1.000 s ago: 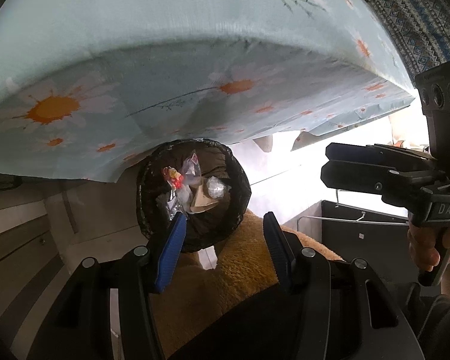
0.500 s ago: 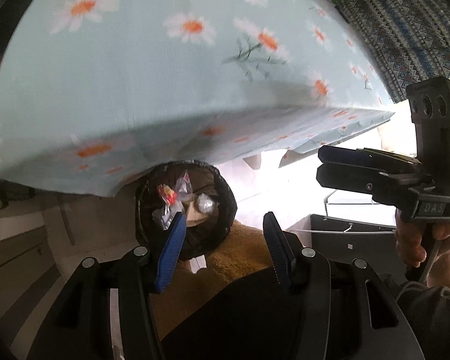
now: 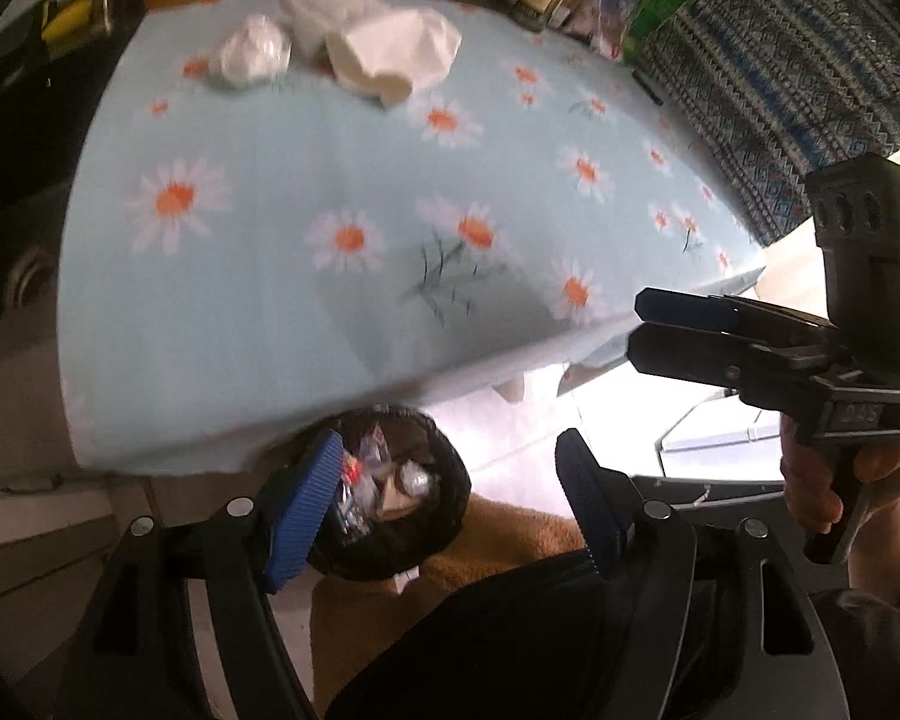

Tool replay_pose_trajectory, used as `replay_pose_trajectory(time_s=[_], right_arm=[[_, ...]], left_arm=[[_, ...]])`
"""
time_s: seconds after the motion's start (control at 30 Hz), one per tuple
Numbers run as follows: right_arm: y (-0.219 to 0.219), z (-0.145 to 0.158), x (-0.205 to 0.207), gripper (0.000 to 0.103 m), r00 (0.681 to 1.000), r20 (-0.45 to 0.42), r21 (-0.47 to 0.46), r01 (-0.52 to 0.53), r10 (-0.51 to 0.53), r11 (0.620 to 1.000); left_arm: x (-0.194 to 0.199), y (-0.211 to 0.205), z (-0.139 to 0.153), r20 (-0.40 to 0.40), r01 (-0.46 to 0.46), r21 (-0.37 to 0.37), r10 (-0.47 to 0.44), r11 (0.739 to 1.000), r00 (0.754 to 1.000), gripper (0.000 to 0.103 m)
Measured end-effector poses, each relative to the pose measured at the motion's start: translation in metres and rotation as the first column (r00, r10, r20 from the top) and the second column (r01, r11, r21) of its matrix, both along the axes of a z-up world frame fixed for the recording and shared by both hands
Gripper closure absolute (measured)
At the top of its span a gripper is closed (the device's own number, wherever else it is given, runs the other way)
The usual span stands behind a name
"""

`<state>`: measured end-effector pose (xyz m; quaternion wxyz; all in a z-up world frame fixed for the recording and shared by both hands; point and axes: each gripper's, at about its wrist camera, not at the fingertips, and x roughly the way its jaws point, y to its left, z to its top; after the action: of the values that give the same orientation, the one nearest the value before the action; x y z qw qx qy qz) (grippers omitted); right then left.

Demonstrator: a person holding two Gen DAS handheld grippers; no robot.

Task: Collect trash
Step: 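Raise both grippers from the bin back over the counter, then grasp the white tissue with the right gripper while the left gripper reaches the white paper cup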

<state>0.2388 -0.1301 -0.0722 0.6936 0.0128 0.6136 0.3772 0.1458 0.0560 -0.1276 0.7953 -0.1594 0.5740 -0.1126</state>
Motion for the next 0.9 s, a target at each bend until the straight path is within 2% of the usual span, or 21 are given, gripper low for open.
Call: replay_pose_trajectory(time_s=[0.13, 0.23, 0.33, 0.5, 0.7, 0.9], right_arm=[[0.007, 0.008, 0.018, 0.029, 0.999, 0.042, 0.005, -0.005, 0.005, 1.000], [0.015, 0.016, 0.032, 0.019, 0.996, 0.094, -0.002, -0.013, 0.013, 1.000], [0.019, 0.019, 0.046, 0.016, 0.993, 0.117, -0.004, -0.017, 0.017, 1.000], [0.030, 0.019, 0.068, 0.016, 0.988, 0.151, -0.028, -0.033, 0.036, 0.999], [0.050, 0.011, 0.097, 0.015, 0.983, 0.168, -0.036, -0.063, 0.068, 0.997], [0.080, -0.004, 0.122, 0.010, 0.971, 0.185, -0.071, -0.141, 0.152, 0.987]], left_arm=[[0.009, 0.006, 0.012, 0.039, -0.020, 0.017, 0.020, 1.000, 0.999, 0.032], [0.020, 0.011, 0.021, 0.066, -0.047, 0.022, 0.045, 0.999, 0.997, 0.032], [0.028, 0.017, 0.026, 0.085, -0.068, 0.030, 0.065, 0.997, 0.994, 0.032], [0.041, 0.028, 0.031, 0.108, -0.112, 0.024, 0.108, 0.993, 0.988, 0.032], [0.048, 0.035, 0.031, 0.113, -0.165, 0.020, 0.162, 0.986, 0.980, 0.032], [0.050, 0.040, 0.028, 0.107, -0.205, 0.018, 0.202, 0.979, 0.973, 0.032]])
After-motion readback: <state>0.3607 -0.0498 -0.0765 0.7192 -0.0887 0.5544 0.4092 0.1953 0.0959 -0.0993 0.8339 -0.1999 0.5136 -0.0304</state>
